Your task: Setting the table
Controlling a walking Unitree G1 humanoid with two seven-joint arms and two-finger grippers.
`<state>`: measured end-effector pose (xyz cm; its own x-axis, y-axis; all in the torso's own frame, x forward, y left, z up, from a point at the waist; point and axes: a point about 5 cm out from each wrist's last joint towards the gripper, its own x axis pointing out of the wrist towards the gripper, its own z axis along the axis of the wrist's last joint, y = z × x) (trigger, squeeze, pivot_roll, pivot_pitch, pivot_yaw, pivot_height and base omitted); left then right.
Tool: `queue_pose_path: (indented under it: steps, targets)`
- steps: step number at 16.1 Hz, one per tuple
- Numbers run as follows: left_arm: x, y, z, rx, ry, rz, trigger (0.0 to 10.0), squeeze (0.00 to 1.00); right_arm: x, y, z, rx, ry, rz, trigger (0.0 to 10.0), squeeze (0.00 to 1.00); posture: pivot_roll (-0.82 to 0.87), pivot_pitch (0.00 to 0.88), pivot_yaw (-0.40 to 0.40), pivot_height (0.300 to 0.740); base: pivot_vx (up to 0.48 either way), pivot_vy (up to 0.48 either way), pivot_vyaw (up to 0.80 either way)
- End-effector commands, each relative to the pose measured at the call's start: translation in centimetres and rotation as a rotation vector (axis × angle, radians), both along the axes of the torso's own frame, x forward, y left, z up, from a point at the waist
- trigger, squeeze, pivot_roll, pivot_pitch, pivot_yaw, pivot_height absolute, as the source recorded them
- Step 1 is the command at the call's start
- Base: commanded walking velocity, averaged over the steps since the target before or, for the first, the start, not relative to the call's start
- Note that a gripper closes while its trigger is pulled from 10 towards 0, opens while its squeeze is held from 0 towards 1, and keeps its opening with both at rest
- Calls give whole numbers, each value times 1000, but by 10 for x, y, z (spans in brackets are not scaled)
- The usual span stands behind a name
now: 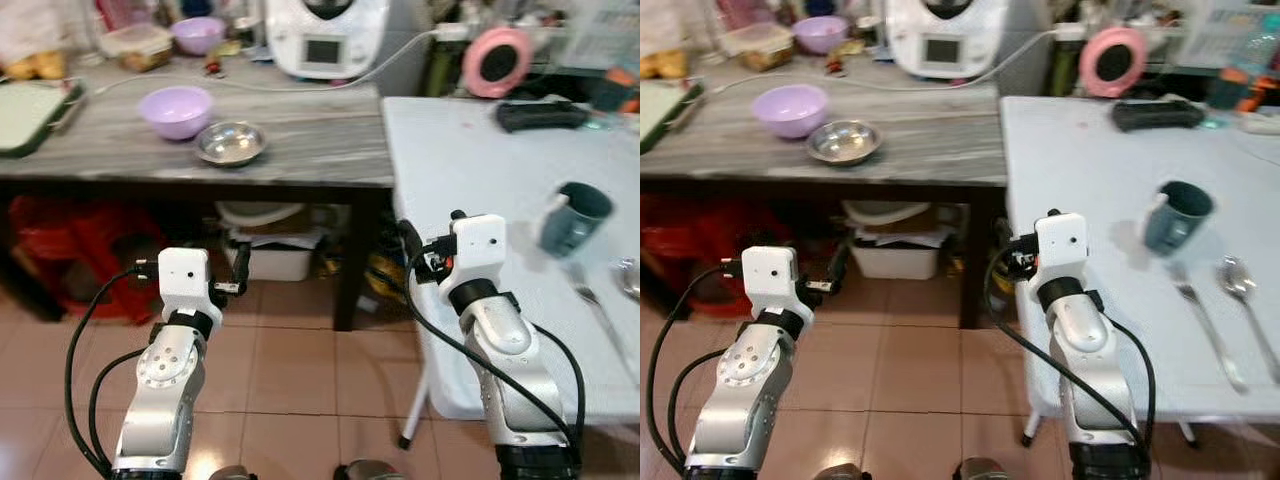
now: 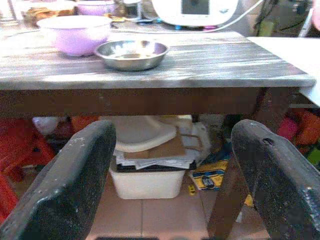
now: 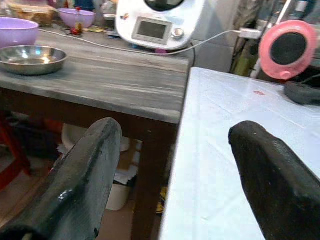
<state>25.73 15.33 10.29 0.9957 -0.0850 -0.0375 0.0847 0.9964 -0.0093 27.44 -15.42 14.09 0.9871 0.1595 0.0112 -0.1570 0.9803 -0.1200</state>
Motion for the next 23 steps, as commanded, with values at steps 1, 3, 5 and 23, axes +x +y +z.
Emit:
queue_pose_path:
  steps: [1,3,5,23]
  targets:
    - [0,0,1,-2,-11,-2,10000,0,-1,-1,4,-3,-11,8,10000,0,-28,21,-5,740,0,-334,-800]
    - [0,0,1,-5,-10,-3,10000,0,-1,-1,4,-2,-11,10,10000,0,-29,22,-6,740,0,-407,-706]
    - [0,0,1,-5,-11,-3,10000,0,-2,0,4,-3,-14,18,10000,0,-30,23,-6,740,0,-476,0]
    - [4,6,2,32,-24,39,10000,0,2,5,2,-14,-5,69,10000,0,-25,34,-13,740,0,-154,-267]
